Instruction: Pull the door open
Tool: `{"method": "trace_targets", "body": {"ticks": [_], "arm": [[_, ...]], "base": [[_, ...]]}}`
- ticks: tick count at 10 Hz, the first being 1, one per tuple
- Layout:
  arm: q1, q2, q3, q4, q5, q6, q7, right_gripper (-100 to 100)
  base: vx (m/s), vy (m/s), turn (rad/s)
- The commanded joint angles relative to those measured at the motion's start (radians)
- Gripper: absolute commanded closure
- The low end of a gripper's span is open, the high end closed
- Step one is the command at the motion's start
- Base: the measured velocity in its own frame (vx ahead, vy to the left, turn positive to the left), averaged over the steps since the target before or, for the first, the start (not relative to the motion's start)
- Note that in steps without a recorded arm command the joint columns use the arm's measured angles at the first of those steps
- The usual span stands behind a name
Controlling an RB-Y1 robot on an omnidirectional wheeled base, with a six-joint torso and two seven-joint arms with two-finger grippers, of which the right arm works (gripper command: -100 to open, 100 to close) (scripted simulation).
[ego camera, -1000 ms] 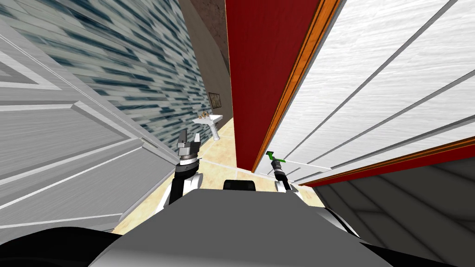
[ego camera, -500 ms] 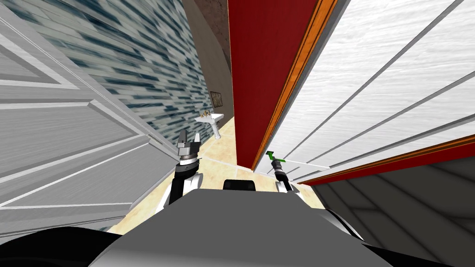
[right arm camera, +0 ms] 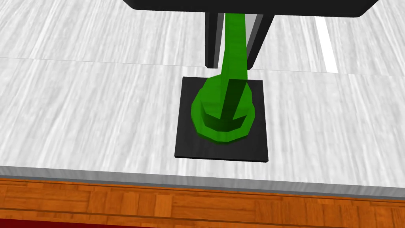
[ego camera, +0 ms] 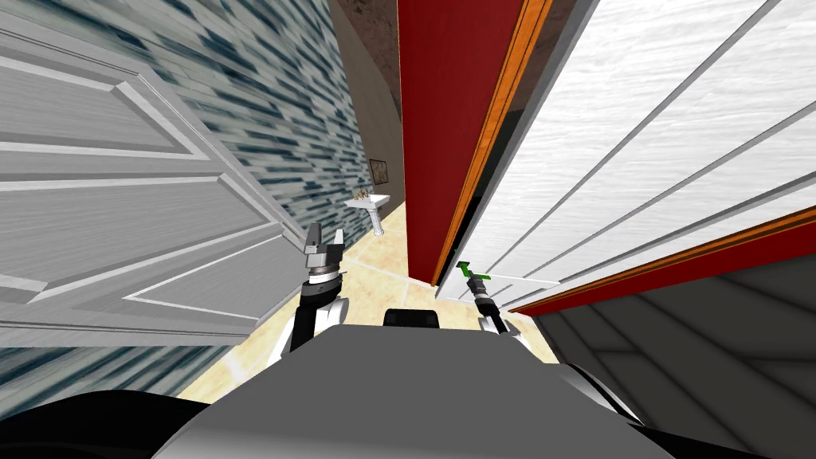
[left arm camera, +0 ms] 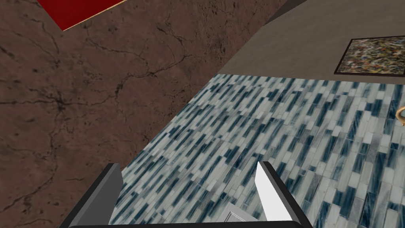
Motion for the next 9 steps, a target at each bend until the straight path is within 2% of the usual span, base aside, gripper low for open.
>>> {"method": "trace_targets", "body": {"ticks": [1,2,3,7,9], "arm": [[0.007,-0.011,0.022,0.006,0.013,-0.022,-0.025,100],[0.004,-0.008,0.013,0.002,0.008,-0.012,-0.015,100],[0.023,-0.019,0.030,0.007,0.016,-0.038,-0.035,100],[0.050,-0.043,0.052,0.010,0.027,-0.083,-0.064,100],[0.078,-0.068,0.075,0.013,0.039,-0.131,-0.095,100]], "base": [[-0.289,-0.096,0.115],[-0.121,-0.040,0.032],[-0.152,-0.045,0.129],[-0.150,-0.045,0.086],[-0.180,-0.064,0.147]]}}
